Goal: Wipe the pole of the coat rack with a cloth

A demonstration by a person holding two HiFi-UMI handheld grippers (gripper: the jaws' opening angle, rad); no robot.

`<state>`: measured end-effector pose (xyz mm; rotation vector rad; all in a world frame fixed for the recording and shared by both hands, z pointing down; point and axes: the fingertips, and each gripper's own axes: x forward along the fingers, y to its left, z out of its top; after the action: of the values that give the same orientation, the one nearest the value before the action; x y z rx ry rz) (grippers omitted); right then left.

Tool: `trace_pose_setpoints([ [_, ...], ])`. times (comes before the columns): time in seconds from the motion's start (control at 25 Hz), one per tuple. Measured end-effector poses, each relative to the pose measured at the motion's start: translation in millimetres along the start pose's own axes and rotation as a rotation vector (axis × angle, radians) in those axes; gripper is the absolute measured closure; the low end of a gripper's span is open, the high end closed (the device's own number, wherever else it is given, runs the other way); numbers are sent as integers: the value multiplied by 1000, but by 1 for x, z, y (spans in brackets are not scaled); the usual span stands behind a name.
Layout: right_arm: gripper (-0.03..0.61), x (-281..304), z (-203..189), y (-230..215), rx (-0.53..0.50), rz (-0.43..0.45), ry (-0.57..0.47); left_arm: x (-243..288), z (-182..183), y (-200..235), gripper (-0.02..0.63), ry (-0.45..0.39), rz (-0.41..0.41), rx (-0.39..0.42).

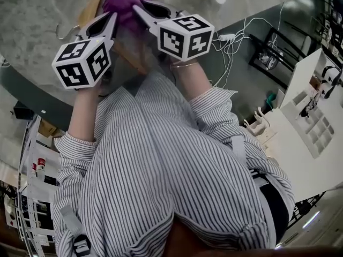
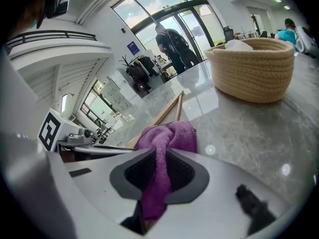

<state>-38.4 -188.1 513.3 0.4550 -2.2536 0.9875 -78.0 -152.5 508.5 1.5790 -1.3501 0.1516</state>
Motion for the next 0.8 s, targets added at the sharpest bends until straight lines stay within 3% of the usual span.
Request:
trace_pose_setpoints([
  [0.36,517,10,22,-6,-2,10,-7,0,-5,-2,604,50,29,61],
  [0.56,517,13,31,-12,-3,14,-9,3,-2,-1,604,47,11,-14],
  [0.8,517,18,45,-17,1,15,-20,6,-4,-3,604,70,24,19],
])
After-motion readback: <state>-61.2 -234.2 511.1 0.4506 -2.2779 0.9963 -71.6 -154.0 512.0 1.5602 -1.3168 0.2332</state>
